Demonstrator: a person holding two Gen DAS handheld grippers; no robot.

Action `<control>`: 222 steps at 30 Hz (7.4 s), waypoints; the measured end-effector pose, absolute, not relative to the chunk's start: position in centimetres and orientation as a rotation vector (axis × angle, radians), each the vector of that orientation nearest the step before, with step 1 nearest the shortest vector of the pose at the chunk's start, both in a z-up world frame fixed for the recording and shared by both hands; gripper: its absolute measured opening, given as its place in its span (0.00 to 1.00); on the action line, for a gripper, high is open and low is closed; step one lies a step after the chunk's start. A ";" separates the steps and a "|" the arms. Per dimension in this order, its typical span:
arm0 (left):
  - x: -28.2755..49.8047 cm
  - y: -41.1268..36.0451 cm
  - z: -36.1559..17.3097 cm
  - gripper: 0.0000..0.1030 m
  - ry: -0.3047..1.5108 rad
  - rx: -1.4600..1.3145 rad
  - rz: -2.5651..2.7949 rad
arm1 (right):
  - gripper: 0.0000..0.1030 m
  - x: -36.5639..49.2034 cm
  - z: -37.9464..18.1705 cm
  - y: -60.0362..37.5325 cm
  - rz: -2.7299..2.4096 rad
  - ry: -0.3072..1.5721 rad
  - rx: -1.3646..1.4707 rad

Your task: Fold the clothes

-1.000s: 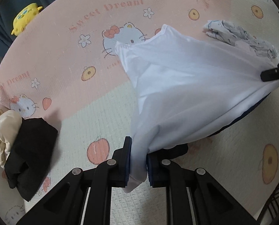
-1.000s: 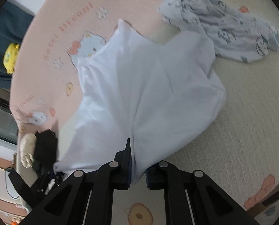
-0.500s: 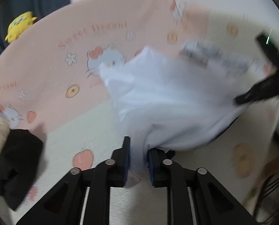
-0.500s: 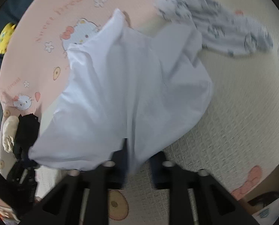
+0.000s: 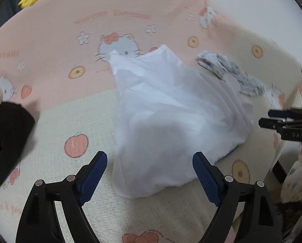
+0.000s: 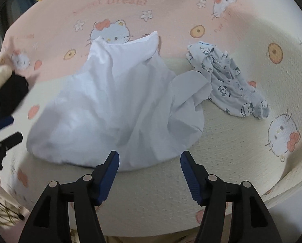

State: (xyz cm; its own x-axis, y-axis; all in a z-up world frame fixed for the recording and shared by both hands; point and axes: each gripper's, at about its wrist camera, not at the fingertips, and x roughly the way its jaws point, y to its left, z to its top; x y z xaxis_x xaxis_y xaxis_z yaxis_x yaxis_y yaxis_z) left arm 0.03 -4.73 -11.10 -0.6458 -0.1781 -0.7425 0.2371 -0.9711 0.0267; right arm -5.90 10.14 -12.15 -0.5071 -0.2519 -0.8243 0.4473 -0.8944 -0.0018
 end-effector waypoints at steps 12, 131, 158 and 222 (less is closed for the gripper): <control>-2.0 -1.2 -13.5 0.83 -0.178 1.287 -2.654 | 0.60 -4.0 -14.8 10.1 -2.384 0.479 1.228; -10.7 -4.7 -12.8 0.28 -0.012 1.522 -2.739 | 0.55 -9.6 -17.3 3.1 -2.213 0.561 1.259; -14.3 -10.0 -16.4 0.31 0.162 1.642 -2.556 | 0.13 -18.5 -16.6 2.4 -2.161 0.201 1.486; -10.0 -7.4 -17.4 0.56 0.487 1.671 -2.400 | 0.50 -14.6 -17.5 2.9 -2.218 0.435 1.274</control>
